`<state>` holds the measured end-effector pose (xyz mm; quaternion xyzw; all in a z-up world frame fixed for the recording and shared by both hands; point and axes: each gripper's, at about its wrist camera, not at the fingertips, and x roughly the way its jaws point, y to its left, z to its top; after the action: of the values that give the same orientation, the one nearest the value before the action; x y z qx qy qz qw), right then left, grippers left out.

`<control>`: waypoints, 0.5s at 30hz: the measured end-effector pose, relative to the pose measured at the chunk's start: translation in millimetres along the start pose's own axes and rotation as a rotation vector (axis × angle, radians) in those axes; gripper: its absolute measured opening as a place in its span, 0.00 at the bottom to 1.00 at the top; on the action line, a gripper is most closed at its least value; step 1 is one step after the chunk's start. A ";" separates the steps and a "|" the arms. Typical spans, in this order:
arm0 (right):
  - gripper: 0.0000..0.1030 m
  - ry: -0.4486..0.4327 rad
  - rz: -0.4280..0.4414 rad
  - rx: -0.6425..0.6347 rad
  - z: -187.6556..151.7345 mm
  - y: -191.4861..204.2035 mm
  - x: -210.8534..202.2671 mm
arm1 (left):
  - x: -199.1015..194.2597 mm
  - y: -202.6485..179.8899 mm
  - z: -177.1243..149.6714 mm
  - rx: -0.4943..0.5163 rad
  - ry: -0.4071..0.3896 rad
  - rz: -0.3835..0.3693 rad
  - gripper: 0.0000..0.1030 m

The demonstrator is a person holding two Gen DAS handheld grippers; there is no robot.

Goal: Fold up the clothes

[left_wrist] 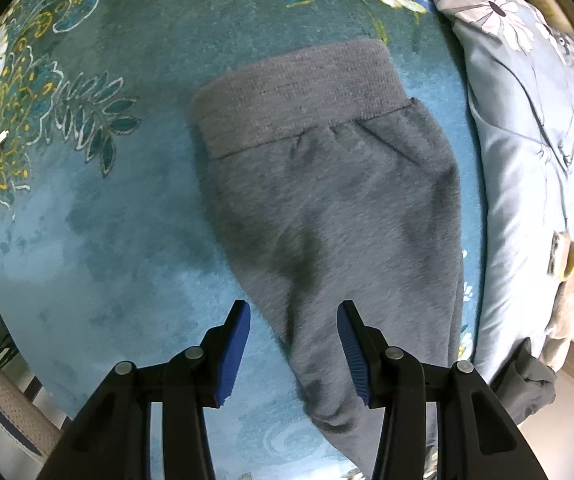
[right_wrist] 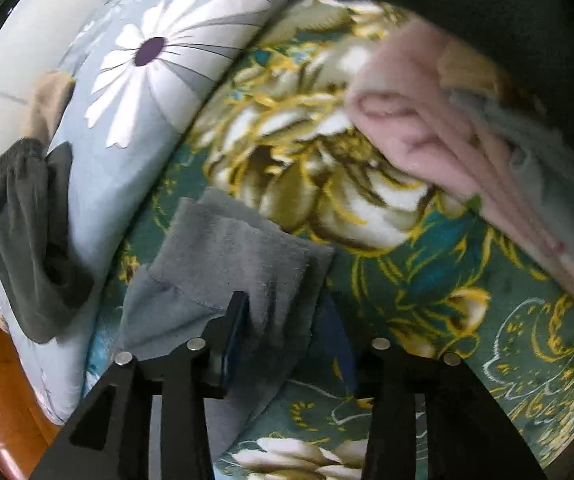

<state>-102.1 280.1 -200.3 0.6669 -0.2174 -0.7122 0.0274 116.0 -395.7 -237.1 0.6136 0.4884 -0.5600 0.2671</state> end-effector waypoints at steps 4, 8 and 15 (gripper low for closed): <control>0.43 0.012 0.103 0.134 3.5 -17.1 9.7 | -5.3 0.6 2.1 0.008 0.002 -0.007 0.48; 0.20 0.032 0.197 0.294 1.6 -23.9 11.5 | -11.2 2.2 4.6 0.012 0.004 -0.043 0.48; 0.16 -0.078 0.174 0.047 -12.9 41.3 -69.6 | -23.2 31.0 0.4 -0.005 0.015 -0.103 0.49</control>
<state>-92.5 262.2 -120.8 0.6179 -0.2919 -0.7272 0.0652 146.1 -414.8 -222.0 0.5913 0.5225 -0.5672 0.2357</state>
